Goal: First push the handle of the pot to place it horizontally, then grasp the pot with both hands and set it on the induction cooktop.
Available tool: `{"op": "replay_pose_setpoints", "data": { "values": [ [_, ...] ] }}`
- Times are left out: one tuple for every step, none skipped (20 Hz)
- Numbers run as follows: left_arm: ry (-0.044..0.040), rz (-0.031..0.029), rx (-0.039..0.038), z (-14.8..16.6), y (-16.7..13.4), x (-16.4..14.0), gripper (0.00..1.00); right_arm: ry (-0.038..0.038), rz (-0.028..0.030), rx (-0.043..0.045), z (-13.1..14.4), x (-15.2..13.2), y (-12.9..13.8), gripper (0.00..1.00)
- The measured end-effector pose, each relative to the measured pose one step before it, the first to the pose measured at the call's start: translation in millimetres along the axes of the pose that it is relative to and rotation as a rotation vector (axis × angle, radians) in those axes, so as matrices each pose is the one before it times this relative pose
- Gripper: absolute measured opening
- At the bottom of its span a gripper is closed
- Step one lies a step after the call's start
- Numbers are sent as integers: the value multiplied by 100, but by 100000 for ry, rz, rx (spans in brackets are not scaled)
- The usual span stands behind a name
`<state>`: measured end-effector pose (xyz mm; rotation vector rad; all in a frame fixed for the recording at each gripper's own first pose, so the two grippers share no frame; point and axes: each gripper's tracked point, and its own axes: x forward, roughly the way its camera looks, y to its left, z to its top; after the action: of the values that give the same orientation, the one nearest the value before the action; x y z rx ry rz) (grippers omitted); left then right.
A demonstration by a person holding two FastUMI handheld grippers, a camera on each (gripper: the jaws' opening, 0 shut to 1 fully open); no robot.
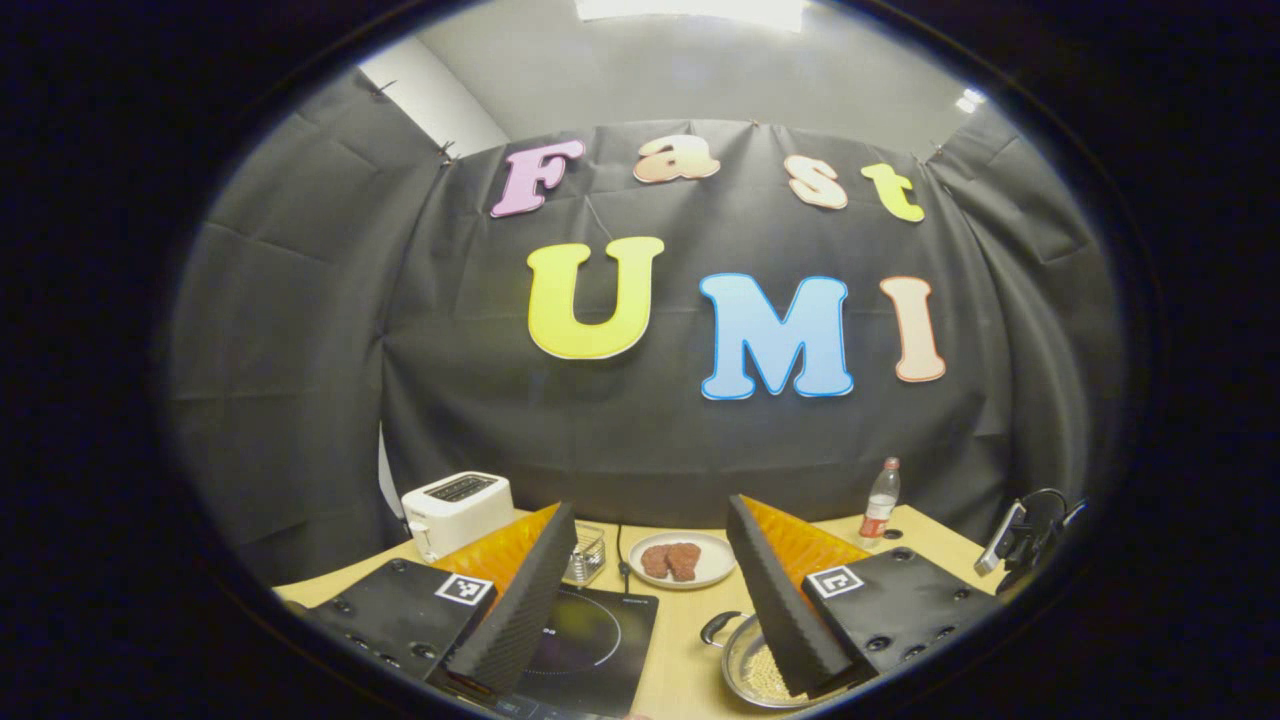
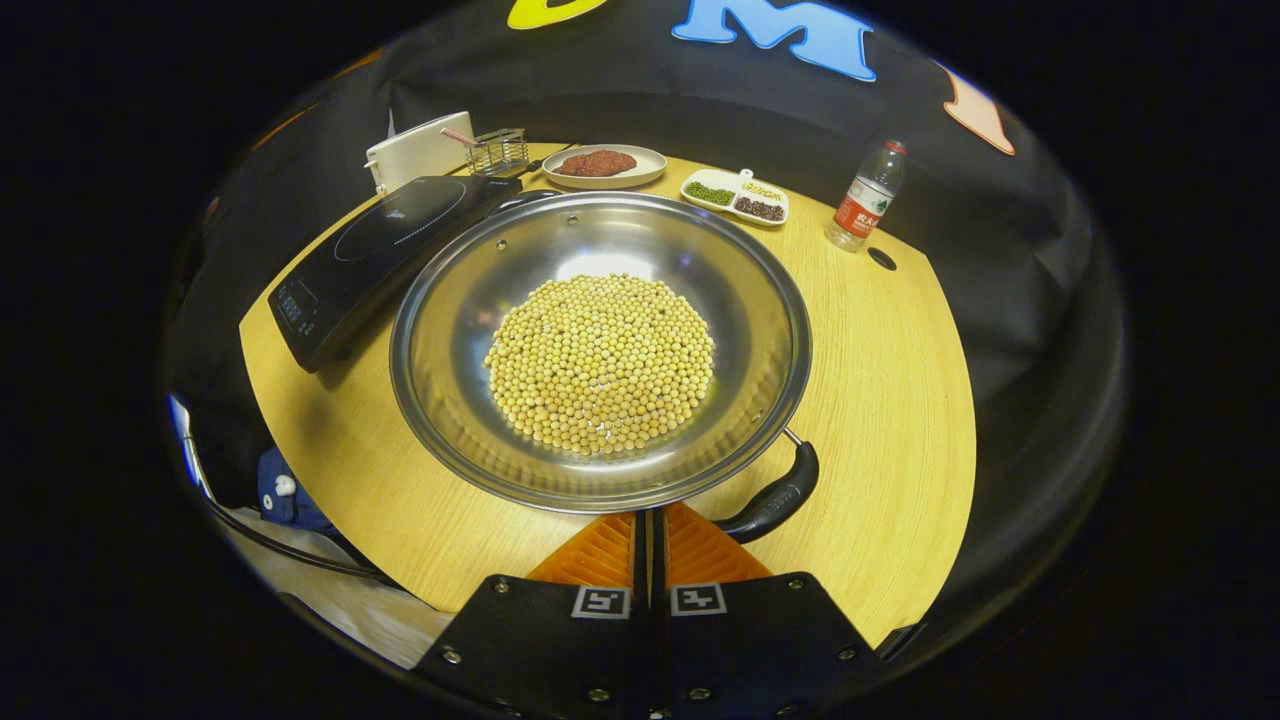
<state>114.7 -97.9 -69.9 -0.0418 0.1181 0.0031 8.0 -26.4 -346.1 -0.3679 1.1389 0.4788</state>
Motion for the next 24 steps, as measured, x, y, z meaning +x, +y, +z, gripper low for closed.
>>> {"op": "replay_pose_setpoints", "data": {
  "values": [
    [29,948,453,18,-28,-243,100,-565,-1169,-1476,62,113,-578,0],
    [-291,962,459,210,-10,-116,100,-730,-1620,-1809,197,247,-562,0],
    [-227,1023,339,152,32,-198,100,-881,-1615,-1993,224,104,-581,0],
    [-120,868,100,92,107,-79,100,-843,-1397,-1722,196,213,-469,1],
    [-197,922,13,61,14,-51,100,-813,-1008,-1016,220,101,-361,1],
    [-135,931,97,115,52,-22,100,-796,-594,-346,260,219,-367,1],
    [-49,861,159,18,70,20,100,-681,-488,258,135,295,-331,1],
    [-53,652,153,51,71,-7,100,-726,-737,530,261,194,-374,1],
    [97,603,288,-51,100,-67,100,-784,-897,649,182,306,-404,0],
    [46,621,393,30,59,-10,100,-900,-1095,465,360,340,-493,0],
    [3,611,366,-2,24,-54,100,-810,-993,698,178,325,-390,0],
    [-15,505,260,62,138,-73,100,-757,-637,1029,195,275,-308,1],
    [42,508,286,33,-31,-82,98,-797,-675,1159,285,210,-414,1],
    [115,508,315,-44,60,51,100,-992,-807,1332,241,296,-360,1],
    [253,408,302,-172,74,-88,96,-1094,-1258,1117,341,188,-428,0],
    [268,444,238,-30,33,-35,92,-1509,-1275,1080,485,106,-561,1],
    [219,293,155,-77,-46,2,92,-1089,-681,1008,185,271,-256,0],
    [197,197,90,-63,-44,20,92,-515,-168,1186,126,-57,-101,1],
    [312,47,76,-141,-43,30,94,-580,-234,579,-65,20,-106,1],
    [255,-20,129,-73,-148,-9,96,-1500,-880,440,266,-161,-305,1],
    [261,-150,192,-202,-201,26,98,-2499,-2556,343,413,24,-646,1],
    [327,-220,249,-157,-178,69,100,-2223,-2766,1427,446,-200,-782,1],
    [408,-340,88,-169,-212,99,100,-1554,-2160,2901,242,-186,-664,0],
    [318,-591,-40,-92,-294,144,100,-1403,-1795,3312,274,-270,-650,1]
  ]
}}
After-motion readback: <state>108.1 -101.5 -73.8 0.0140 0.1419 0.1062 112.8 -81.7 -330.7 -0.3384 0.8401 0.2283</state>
